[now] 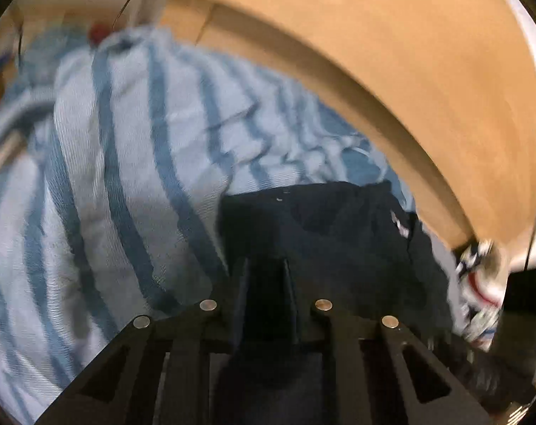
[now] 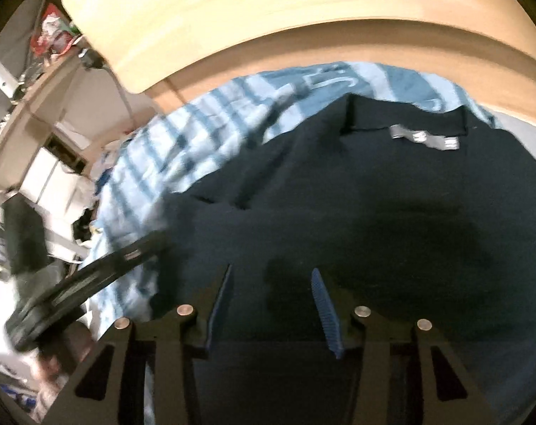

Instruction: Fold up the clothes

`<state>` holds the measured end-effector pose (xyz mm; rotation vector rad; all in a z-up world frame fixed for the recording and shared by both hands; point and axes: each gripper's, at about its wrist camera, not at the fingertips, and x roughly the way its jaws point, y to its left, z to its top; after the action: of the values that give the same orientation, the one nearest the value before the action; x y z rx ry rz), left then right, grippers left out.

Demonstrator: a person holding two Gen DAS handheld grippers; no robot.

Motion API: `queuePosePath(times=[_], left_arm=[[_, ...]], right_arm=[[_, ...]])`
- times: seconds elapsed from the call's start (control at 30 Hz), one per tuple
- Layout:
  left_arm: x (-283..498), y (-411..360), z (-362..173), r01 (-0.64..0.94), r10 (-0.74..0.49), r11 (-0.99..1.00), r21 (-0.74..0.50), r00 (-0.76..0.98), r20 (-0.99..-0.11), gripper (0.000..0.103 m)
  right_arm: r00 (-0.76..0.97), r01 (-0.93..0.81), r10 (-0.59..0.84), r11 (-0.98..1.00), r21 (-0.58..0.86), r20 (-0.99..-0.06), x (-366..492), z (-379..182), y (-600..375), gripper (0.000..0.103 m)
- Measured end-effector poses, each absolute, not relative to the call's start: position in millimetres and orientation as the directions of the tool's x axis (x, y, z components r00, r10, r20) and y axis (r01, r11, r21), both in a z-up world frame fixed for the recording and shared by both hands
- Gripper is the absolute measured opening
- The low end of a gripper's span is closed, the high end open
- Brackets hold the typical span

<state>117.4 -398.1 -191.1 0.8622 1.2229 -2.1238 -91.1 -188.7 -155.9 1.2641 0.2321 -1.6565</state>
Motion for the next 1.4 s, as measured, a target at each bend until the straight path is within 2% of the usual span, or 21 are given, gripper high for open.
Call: queuePosePath(times=[0.07, 0.13, 0.3, 0.33, 0.37, 0.4, 0.47, 0.53, 0.67, 0.8, 0.93, 0.97, 1.0, 1.03, 1.13, 1.2, 1.27, 1.3, 1.33, 1.37, 1.4], left_arm=[[123.8, -407.0, -195.6, 0.719, -0.121, -0.386, -0.578, -0.66, -0.741, 0.034], [129.9, -415.7, -195.1, 0.727, -0.148, -0.357, -0.587, -0.664, -0.733, 0.056], [111.9, -436.2, -209.0, 0.727, -0.07, -0.32, -0.608, -0.658, -0.75, 0.058], [107.9, -438.2, -209.5, 0.734, -0.074, -0.329, -0.595, -0.648, -0.758, 0.054], [105.0, -440.1, -209.4, 0.741, -0.081, -0.338, -0.58, -0.637, -0.767, 0.046], [104.8, -441.7, -207.8, 0.752, -0.093, -0.347, -0.56, -0.622, -0.778, 0.024], [108.8, -447.1, -205.7, 0.741, -0.085, -0.348, -0.574, -0.635, -0.768, 0.02], [108.5, -451.4, -204.4, 0.742, -0.092, -0.372, -0.557, -0.627, -0.774, 0.008], [97.5, -454.9, -202.6, 0.761, -0.133, -0.469, -0.448, -0.563, -0.816, 0.009], [82.6, -438.4, -197.8, 0.767, -0.235, -0.57, -0.295, -0.497, -0.835, 0.009], [72.0, -409.0, -176.8, 0.79, -0.429, -0.612, -0.048, -0.382, -0.819, 0.009], [75.7, -405.5, -167.5, 0.795, -0.438, -0.604, -0.062, -0.395, -0.807, 0.009], [83.3, -403.3, -155.2, 0.79, -0.416, -0.597, -0.142, -0.456, -0.786, 0.009], [87.3, -401.3, -145.7, 0.769, -0.382, -0.598, -0.225, -0.521, -0.763, 0.009], [71.6, -390.7, -127.0, 0.674, -0.275, -0.662, -0.329, -0.626, -0.73, 0.008], [47.7, -380.5, -133.2, 0.603, -0.19, -0.731, -0.32, -0.63, -0.753, 0.009], [24.0, -369.5, -156.8, 0.614, -0.201, -0.756, -0.228, -0.548, -0.812, 0.009], [15.4, -368.1, -170.0, 0.632, -0.228, -0.755, -0.173, -0.5, -0.835, 0.007], [15.2, -376.7, -186.4, 0.687, -0.305, -0.72, -0.098, -0.439, -0.845, 0.001], [17.0, -386.5, -200.0, 0.73, -0.344, -0.68, -0.072, -0.404, -0.847, 0.001], [24.3, -398.8, -206.3, 0.748, -0.298, -0.641, -0.172, -0.45, -0.842, 0.003]], right_arm=[[0.073, 0.781, -0.58, -0.473, 0.409, -0.811, -90.4, -159.1, -187.3, 0.051], [0.09, 0.776, -0.575, -0.471, 0.419, -0.813, -89.7, -162.2, -186.1, 0.051], [0.134, 0.751, -0.567, -0.477, 0.457, -0.813, -93.6, -172.6, -190.6, 0.051], [0.141, 0.747, -0.566, -0.477, 0.462, -0.812, -92.8, -174.2, -191.3, 0.051], [0.141, 0.748, -0.565, -0.478, 0.462, -0.813, -92.2, -175.1, -190.5, 0.051], [0.142, 0.748, -0.562, -0.478, 0.46, -0.815, -91.8, -176.9, -191.8, 0.051], [0.144, 0.745, -0.555, -0.485, 0.459, -0.819, -91.4, -180.3, -192.0, 0.051], [0.144, 0.736, -0.557, -0.492, 0.465, -0.818, -92.1, -182.3, -187.8, 0.051], [0.154, 0.721, -0.565, -0.497, 0.483, -0.811, -93.0, -183.3, -187.4, 0.051], [0.155, 0.721, -0.601, -0.473, 0.506, -0.784, -87.9, -174.2, -181.8, 0.051], [0.151, 0.764, -0.624, -0.418, 0.491, -0.766, -76.5, -165.4, -187.3, 0.051], [0.139, 0.771, -0.615, -0.425, 0.474, -0.776, -75.7, -166.6, -187.5, 0.051], [0.135, 0.768, -0.61, -0.434, 0.472, -0.781, -77.5, -168.0, -186.1, 0.051], [0.139, 0.751, -0.615, -0.445, 0.487, -0.776, -82.1, -169.1, -182.1, 0.051], [0.136, 0.685, -0.644, -0.488, 0.542, -0.753, -104.7, -169.2, -166.3, 0.051], [0.103, 0.652, -0.65, -0.528, 0.545, -0.753, -122.2, -167.5, -153.7, 0.051], [0.069, 0.627, -0.656, -0.557, 0.544, -0.752, -135.0, -165.9, -143.1, 0.051], [0.053, 0.613, -0.66, -0.571, 0.546, -0.75, -141.2, -165.2, -136.7, 0.051], [0.043, 0.6, -0.665, -0.58, 0.551, -0.746, -146.5, -165.0, -130.2, 0.051], [0.031, 0.584, -0.669, -0.591, 0.556, -0.743, -151.9, -165.4, -122.2, 0.051], [0.026, 0.574, -0.671, -0.597, 0.561, -0.741, -155.7, -166.3, -116.6, 0.051]])
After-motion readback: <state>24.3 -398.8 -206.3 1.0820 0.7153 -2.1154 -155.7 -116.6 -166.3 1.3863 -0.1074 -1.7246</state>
